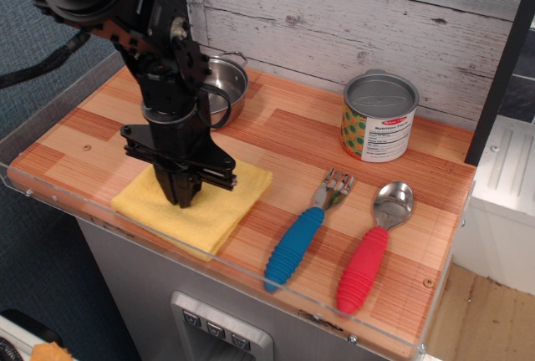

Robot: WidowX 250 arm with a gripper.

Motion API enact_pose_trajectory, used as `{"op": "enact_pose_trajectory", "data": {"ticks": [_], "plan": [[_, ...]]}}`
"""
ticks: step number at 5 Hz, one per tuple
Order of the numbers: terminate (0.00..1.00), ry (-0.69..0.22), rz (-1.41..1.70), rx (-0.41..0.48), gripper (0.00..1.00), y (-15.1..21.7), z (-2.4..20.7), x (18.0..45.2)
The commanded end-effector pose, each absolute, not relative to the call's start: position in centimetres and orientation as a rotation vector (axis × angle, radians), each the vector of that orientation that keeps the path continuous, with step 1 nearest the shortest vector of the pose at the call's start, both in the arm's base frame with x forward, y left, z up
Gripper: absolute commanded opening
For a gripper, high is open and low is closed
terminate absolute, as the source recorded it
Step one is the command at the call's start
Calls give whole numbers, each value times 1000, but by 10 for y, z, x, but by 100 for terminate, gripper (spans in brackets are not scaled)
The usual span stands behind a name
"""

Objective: Move yellow cloth closer to the left of the blue utensil.

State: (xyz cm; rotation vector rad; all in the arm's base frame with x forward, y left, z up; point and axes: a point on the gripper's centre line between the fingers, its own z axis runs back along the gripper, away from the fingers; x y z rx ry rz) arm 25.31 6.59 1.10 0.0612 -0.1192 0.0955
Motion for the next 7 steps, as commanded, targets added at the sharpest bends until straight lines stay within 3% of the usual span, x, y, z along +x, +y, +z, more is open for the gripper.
{"op": "enact_pose_trajectory", "data": {"ticks": [1, 4, 5, 7], "plan": [[0, -158, 126, 52, 0, 50, 17, 264], [0, -129, 172, 77, 0, 55, 20, 262], [0, -109, 183, 98, 100, 56, 25, 261], [0, -130, 209, 97, 100, 61, 41, 260]]}}
